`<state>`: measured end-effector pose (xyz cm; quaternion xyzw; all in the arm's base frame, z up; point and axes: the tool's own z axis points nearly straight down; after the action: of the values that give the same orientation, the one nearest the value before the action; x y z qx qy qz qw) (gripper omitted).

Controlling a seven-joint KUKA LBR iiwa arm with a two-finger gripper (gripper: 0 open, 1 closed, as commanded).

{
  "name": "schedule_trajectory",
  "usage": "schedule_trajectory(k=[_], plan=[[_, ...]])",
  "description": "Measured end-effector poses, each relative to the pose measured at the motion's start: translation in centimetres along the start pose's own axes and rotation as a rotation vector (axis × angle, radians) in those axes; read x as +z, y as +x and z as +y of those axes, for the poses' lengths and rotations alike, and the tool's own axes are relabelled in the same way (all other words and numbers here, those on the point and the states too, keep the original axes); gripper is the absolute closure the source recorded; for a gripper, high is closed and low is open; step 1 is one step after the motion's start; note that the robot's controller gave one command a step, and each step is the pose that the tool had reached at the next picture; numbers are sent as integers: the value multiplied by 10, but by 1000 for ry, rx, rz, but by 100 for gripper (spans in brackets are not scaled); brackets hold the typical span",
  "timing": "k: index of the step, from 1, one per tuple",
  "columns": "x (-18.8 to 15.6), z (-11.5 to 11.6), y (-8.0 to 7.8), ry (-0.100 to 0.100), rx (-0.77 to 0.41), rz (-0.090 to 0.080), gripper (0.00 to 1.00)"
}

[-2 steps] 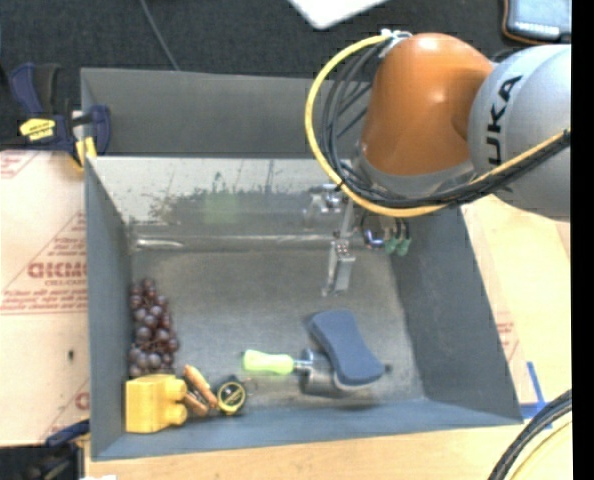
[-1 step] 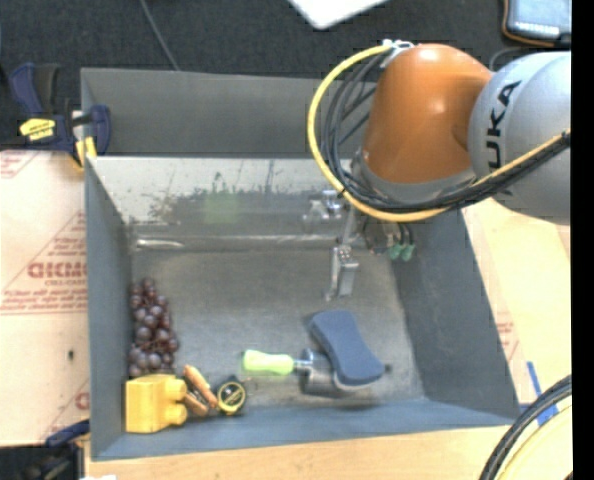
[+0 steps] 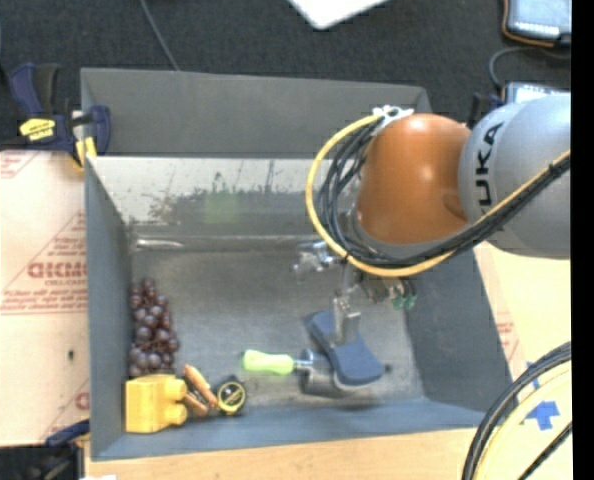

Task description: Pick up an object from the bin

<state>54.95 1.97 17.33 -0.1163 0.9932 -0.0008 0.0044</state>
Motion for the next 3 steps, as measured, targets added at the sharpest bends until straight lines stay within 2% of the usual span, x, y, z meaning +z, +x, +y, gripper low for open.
schedule_trajectory(k=[1, 2, 3], plan=[[59, -26, -7, 0, -70, -5, 0], [86, -32, 3, 0, 51, -1, 0], [94, -36, 17, 1, 66, -10, 0]])
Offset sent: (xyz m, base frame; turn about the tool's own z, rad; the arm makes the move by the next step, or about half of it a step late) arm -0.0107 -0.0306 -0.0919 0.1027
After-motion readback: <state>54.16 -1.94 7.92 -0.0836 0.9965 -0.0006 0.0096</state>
